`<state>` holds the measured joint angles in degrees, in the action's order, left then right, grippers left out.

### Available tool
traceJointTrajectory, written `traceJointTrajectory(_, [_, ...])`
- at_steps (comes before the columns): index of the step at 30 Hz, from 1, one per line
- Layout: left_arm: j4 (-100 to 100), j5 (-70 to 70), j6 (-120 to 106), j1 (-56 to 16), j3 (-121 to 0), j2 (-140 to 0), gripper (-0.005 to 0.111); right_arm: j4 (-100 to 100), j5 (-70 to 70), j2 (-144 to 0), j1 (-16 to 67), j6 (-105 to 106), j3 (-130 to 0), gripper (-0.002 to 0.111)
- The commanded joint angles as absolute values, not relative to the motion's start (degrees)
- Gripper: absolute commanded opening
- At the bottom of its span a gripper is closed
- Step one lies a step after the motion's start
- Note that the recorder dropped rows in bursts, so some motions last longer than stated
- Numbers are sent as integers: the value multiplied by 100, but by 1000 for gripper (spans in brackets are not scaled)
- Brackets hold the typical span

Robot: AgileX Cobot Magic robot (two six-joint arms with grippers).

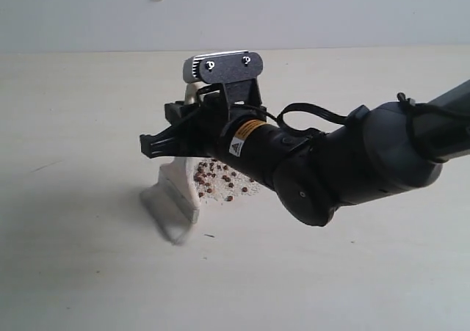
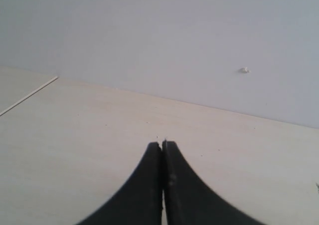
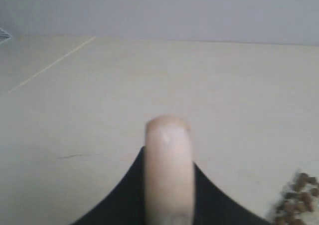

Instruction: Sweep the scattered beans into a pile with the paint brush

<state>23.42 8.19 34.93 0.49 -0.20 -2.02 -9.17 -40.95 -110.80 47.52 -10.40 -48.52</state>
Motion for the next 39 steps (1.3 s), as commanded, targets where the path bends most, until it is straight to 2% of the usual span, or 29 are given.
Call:
traceJointTrajectory(1, [2293,847,3470,73,0,-165,0,-1702,-3702,-11072,4544,0,-4841,0])
traceJointTrajectory(16, [2293,847,3470,73,0,-165,0,-2365,-3734,-11038,4487,990,-4841,0])
traceJointTrajectory(25, [2293,847,3470,73,0,-165,0,-1582,-3632,-10116,4487,-60,-4841,0])
traceJointTrajectory(30, [2293,847,3470,73,0,-165,0,-1639,-3287,-9543,4487,388,-4841,0])
traceJointTrajectory(33, [2293,847,3470,73,0,-165,0,-2128,-3165,-9381,4487,1130,-4841,0])
traceJointTrajectory(35, [2293,847,3470,73,0,-165,0,-3376,-3201,-9343,4487,2137,-4841,0])
traceJointTrajectory(39, [2293,847,3470,73,0,-165,0,-5300,-4070,-9409,4487,3684,-4753,0])
